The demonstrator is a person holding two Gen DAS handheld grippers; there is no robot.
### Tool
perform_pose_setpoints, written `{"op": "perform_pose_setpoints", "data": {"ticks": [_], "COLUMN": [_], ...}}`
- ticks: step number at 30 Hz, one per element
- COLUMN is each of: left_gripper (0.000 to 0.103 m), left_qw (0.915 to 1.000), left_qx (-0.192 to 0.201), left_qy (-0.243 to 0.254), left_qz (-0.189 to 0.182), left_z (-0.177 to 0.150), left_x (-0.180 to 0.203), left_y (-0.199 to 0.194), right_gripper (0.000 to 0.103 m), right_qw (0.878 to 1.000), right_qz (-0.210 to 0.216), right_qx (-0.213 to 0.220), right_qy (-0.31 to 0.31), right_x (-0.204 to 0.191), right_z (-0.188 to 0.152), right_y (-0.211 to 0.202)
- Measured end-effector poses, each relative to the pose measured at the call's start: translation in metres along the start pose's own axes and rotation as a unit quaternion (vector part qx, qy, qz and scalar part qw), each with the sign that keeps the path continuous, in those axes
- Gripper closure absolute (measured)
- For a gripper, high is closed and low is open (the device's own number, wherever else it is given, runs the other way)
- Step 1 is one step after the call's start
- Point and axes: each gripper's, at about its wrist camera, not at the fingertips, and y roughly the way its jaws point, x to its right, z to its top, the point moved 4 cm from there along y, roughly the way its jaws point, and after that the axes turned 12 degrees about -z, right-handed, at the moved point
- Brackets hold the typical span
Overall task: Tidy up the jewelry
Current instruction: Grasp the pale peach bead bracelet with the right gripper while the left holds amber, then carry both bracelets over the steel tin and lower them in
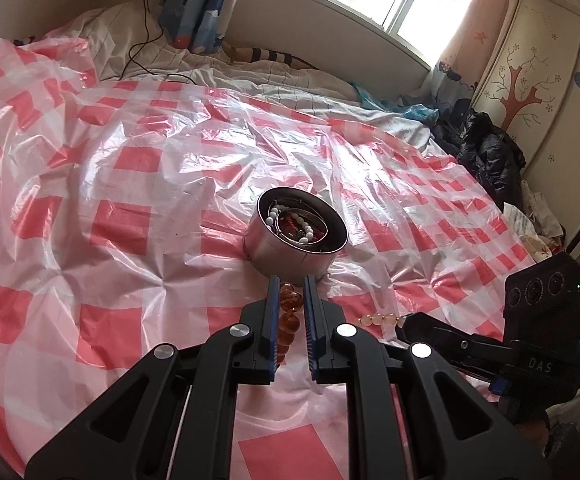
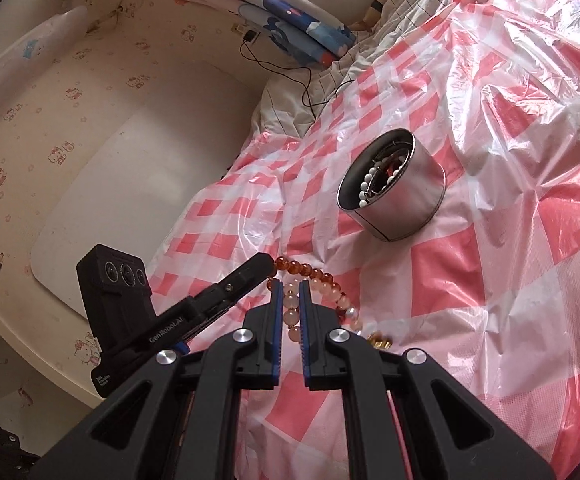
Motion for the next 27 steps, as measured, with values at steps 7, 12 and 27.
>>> {"op": "perform_pose_setpoints", "data": {"ticks": [7,12,27], "left_gripper": [0.093,0.093,0.093], "left_qw": [0.9996,0.9991,0.9975], "left_qx": [0.003,0.003,0.008], "left_qy": [0.02,0.033,0.054], "left_qz": [0.019,0.026,0.045], "left_z": [0.001,0.001,0.004], "left_x": [0.004,0.009,0.016], "left_y": [0.0,0.001,0.003], "right_gripper": [0.095,0.095,0.095], "right_qw": [1.0,1.0,1.0], "right_qz": [0.005,0.005,0.004], "right_qx": [-0.001,-0.001,0.005], "right_qy": [0.001,0.002,0.006], "right_x": [-0.001,-0.001,0.0], "right_z": [0.001,0.001,0.008], "right_y": [-0.001,-0.001,-0.003]}}
